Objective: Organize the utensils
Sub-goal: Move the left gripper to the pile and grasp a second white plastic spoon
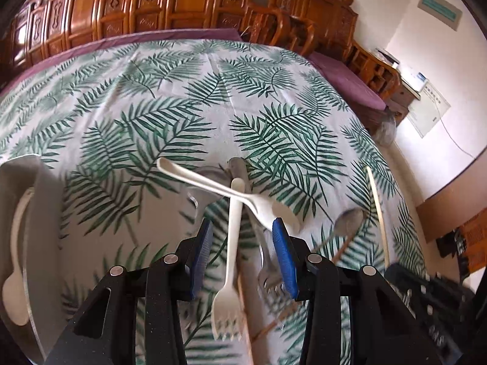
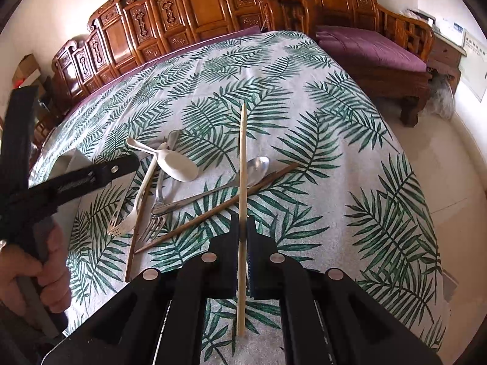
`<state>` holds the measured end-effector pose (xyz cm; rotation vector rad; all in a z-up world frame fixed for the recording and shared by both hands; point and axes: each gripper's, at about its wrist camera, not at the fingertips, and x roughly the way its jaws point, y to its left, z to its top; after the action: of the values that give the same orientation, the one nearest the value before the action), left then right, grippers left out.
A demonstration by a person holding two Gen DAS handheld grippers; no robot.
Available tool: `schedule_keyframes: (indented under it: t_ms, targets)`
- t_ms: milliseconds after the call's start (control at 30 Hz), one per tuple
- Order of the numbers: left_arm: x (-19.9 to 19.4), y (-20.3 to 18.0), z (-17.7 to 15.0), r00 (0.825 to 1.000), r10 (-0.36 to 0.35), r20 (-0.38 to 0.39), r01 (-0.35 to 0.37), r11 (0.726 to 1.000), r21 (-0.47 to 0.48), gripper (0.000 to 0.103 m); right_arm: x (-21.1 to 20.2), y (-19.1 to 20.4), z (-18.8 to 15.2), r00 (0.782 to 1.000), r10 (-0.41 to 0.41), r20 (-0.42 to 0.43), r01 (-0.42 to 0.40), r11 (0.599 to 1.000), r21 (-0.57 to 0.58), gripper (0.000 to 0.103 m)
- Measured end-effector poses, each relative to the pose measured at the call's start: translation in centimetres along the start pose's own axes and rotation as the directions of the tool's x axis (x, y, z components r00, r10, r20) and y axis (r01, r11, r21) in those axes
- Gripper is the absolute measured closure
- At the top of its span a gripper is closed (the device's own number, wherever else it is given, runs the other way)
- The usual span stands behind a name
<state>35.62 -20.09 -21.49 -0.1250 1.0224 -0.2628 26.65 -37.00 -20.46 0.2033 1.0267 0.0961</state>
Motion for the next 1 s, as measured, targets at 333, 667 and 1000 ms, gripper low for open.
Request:
schedule_keyframes:
  t_ms: [333, 667, 1000]
  targets:
    - [3.3, 0.3, 2.8, 0.995, 0.073, -0.062, -0.081, 0.988, -0.135, 0.064, 0.0, -0.6, 0.0, 1.0, 0.009, -0.004, -0.009, 1.0, 0.026, 0.097]
    - [4.2, -0.3, 3.5, 0.981, 0.172, -0.088, -0.179, 0.981, -0.081, 0.065, -0.2, -1.0, 0.0, 1.0, 0.02, -0.001, -0.02, 0.999, 0.041, 0.097]
    - [3.4, 0.2, 2.7, 0.976, 0.204, -0.076, -0.208, 0.977, -0.042, 0.097, -0.4, -0.9, 0.0, 1.0, 0.018, 0.003, -0.018, 0.999, 0.035, 0.097]
